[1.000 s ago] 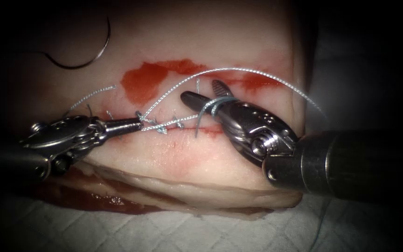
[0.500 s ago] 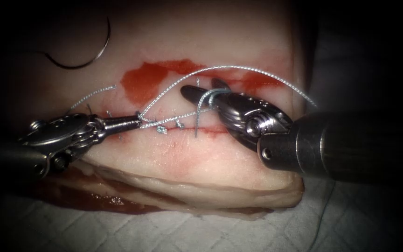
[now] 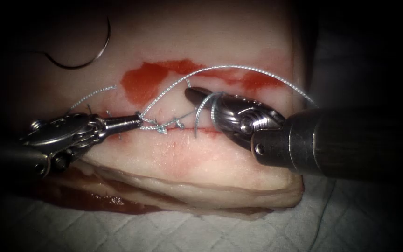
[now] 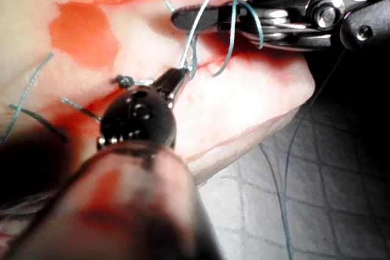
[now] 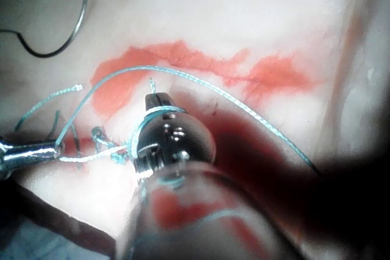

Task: Wound Closure
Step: Grab the tail end of the thread using the right gripper, then tighten the knot by pulling down with the right gripper and up with the left gripper

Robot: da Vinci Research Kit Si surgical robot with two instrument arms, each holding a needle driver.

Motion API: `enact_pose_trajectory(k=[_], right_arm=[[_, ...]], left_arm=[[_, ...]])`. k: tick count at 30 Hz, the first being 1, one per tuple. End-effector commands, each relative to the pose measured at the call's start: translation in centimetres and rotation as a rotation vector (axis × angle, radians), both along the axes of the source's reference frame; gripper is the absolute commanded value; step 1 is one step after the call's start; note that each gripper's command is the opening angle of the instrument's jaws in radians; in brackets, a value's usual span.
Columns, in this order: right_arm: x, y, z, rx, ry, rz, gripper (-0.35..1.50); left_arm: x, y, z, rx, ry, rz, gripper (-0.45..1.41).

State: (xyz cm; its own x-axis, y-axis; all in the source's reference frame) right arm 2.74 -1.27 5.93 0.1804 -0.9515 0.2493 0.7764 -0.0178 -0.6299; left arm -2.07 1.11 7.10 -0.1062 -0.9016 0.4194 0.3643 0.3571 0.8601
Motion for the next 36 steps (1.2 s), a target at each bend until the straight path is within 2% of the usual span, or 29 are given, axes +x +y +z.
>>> enact_pose_trajectory(k=[1, 6, 13, 16, 19, 23, 28, 36], right_arm=[[0.08, 0.07, 0.0, 0.012, 0.012, 0.012, -0.35], [0.06, 0.03, -0.05, -0.005, 0.032, 0.01, -0.35], [0.07, -0.04, -0.11, -0.078, 0.006, -0.083, -0.35], [0.04, -0.07, -0.17, -0.134, 0.022, -0.108, -0.35], [0.01, -0.12, -0.2, -0.255, 0.045, -0.216, -0.35], [-0.02, -0.16, -0.23, -0.296, 0.109, -0.311, -0.35], [-0.01, -0.22, -0.28, -0.366, 0.141, -0.355, -0.35], [-0.06, -0.3, -0.32, -0.353, 0.092, -0.361, -0.35]], left_arm=[[-0.04, 0.0, 0.04, 0.0, -0.001, -0.001, -0.45], [0.05, 0.13, 0.05, -0.005, 0.029, -0.028, -0.45], [0.14, 0.28, 0.14, -0.007, 0.057, -0.05, -0.45], [0.16, 0.37, 0.17, -0.006, 0.08, -0.063, -0.45], [0.17, 0.48, 0.26, 0.004, 0.123, -0.072, -0.45], [0.18, 0.61, 0.38, -0.009, 0.143, -0.078, -0.45], [0.19, 0.75, 0.58, -0.017, 0.189, -0.076, -0.45], [0.11, 1.19, 0.62, -0.077, 0.262, -0.09, -0.45]])
